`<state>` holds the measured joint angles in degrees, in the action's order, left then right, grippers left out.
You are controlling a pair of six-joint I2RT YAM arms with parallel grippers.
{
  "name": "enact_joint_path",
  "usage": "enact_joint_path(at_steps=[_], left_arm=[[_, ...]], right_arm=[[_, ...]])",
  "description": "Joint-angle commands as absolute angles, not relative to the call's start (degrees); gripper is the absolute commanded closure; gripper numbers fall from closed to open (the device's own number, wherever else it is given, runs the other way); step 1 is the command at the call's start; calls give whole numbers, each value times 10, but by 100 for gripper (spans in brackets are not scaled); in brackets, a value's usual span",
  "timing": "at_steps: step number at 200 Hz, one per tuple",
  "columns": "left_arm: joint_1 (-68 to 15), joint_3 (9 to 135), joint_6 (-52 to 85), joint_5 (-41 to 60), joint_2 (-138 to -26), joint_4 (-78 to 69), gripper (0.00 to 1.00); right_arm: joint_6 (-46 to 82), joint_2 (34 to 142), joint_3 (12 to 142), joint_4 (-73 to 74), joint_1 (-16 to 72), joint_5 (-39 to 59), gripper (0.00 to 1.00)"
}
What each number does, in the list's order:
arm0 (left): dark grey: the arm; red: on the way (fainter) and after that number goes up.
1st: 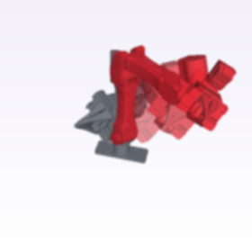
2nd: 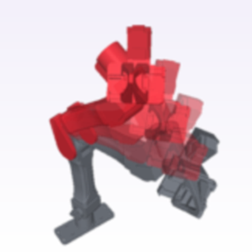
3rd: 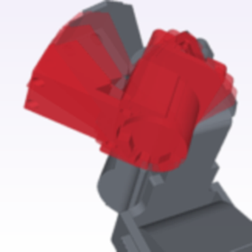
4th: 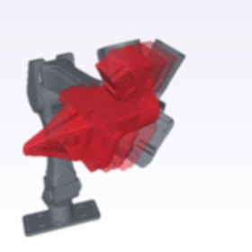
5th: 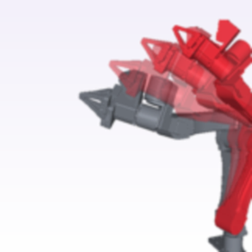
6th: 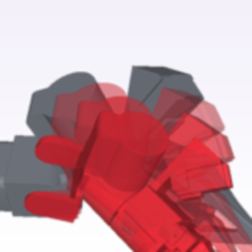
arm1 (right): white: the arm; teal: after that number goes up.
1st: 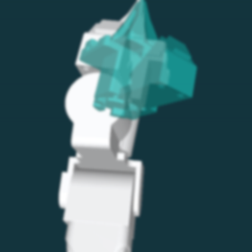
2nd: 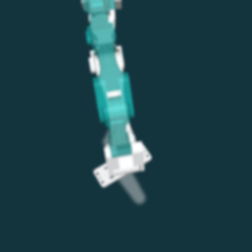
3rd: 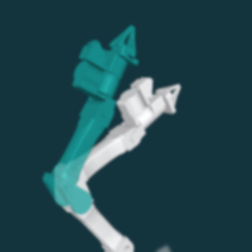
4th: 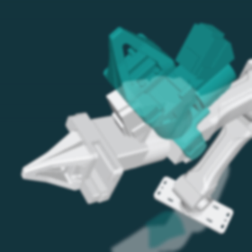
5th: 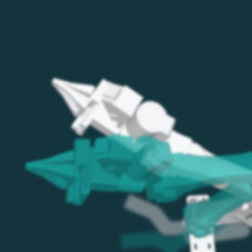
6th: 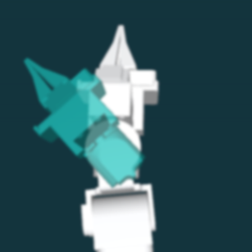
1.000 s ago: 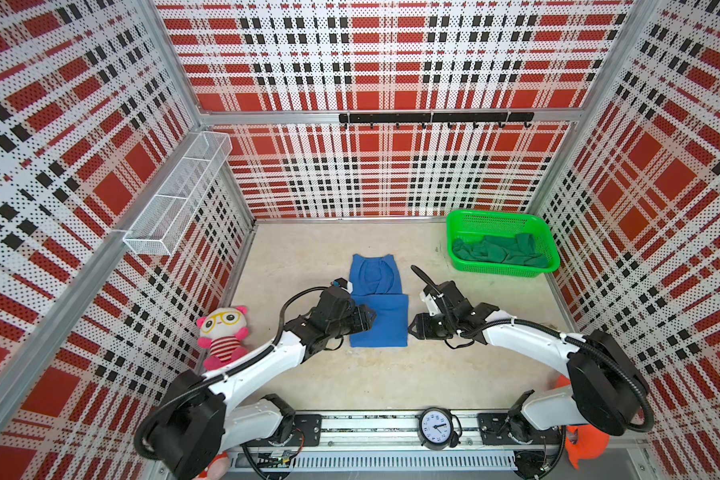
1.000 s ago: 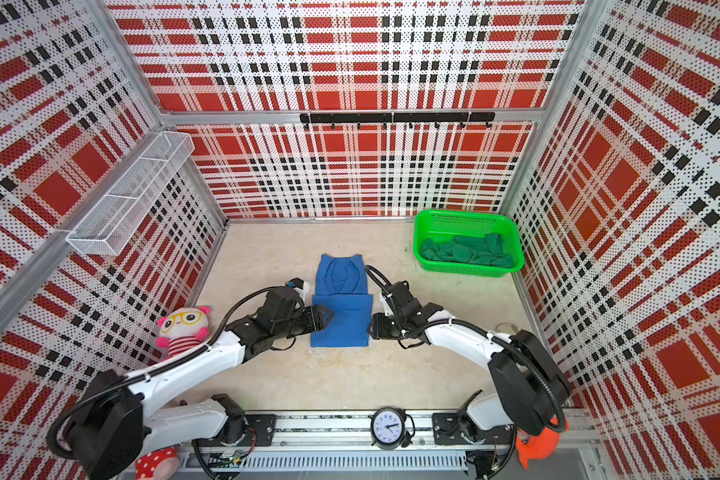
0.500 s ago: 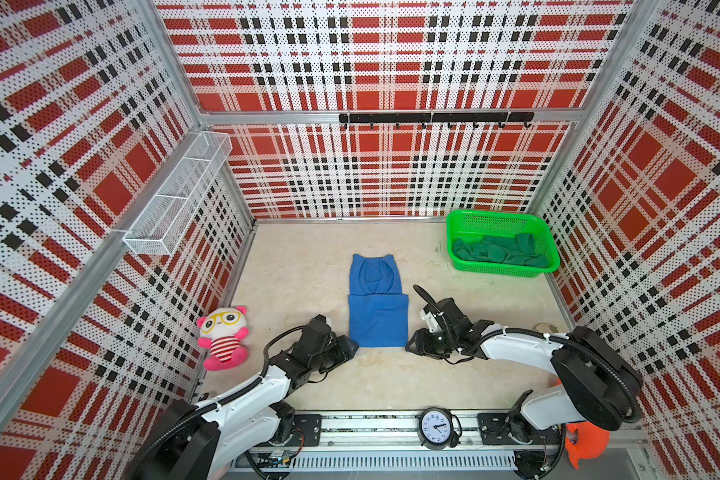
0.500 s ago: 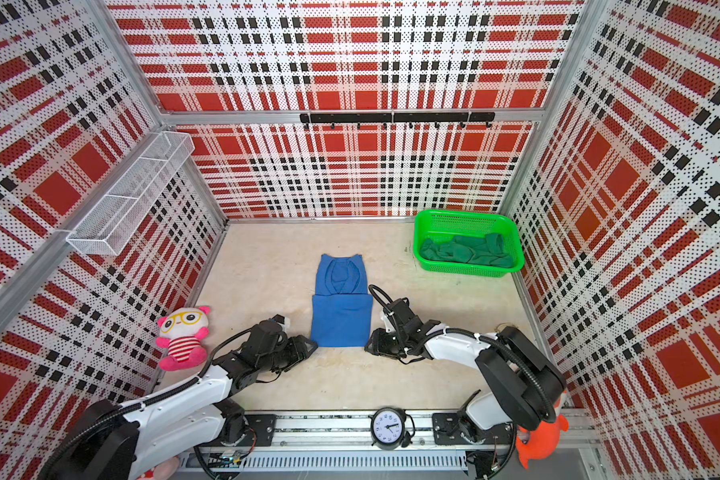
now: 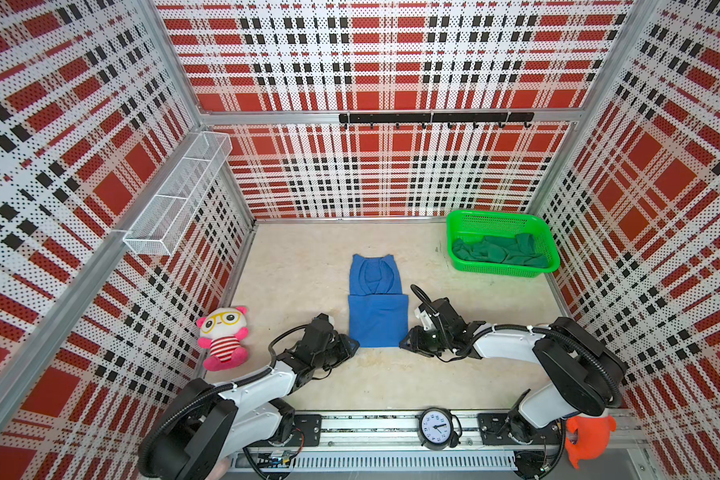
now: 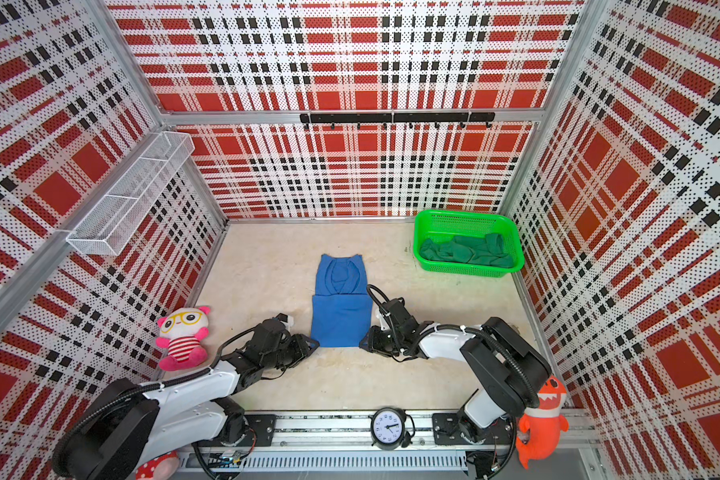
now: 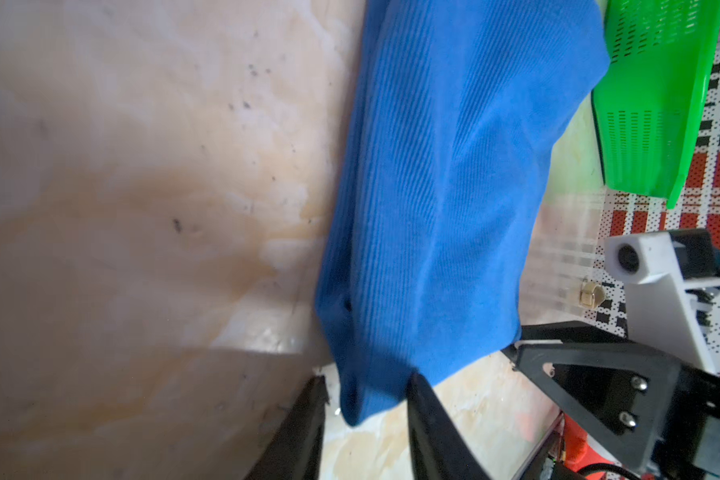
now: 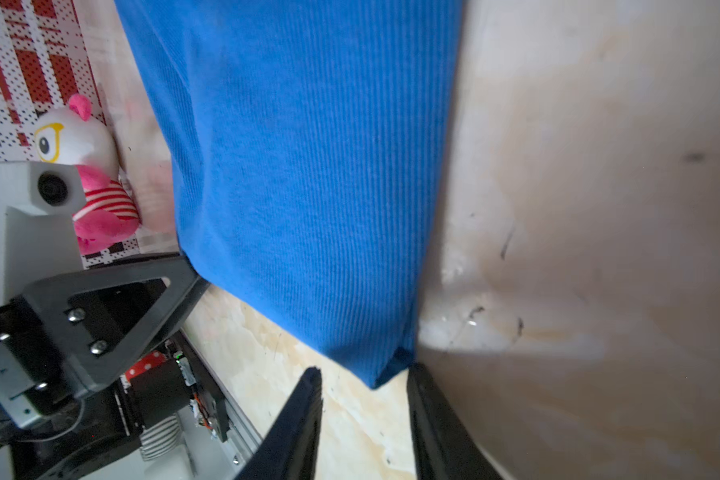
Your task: Fold and stack the tank tops
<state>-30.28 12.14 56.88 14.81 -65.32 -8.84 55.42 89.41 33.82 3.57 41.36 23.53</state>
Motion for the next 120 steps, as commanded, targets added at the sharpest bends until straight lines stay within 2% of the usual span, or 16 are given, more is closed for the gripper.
enact_joint_path(at_steps=[1,32,66,120], left_arm=[[-299,110,566,148,-671,-95,68],[-306,150,543,137,-686,-75,79],[-321,168,538,120,-673,-42,100],[-403,181,587,64,-572,66,100]], right_arm=[[560,911,339,16,419,211,71],[539,914,356,-15,420,207,90],[505,894,380,-79,421,191,99],[444,806,416,-260,450,155,100]])
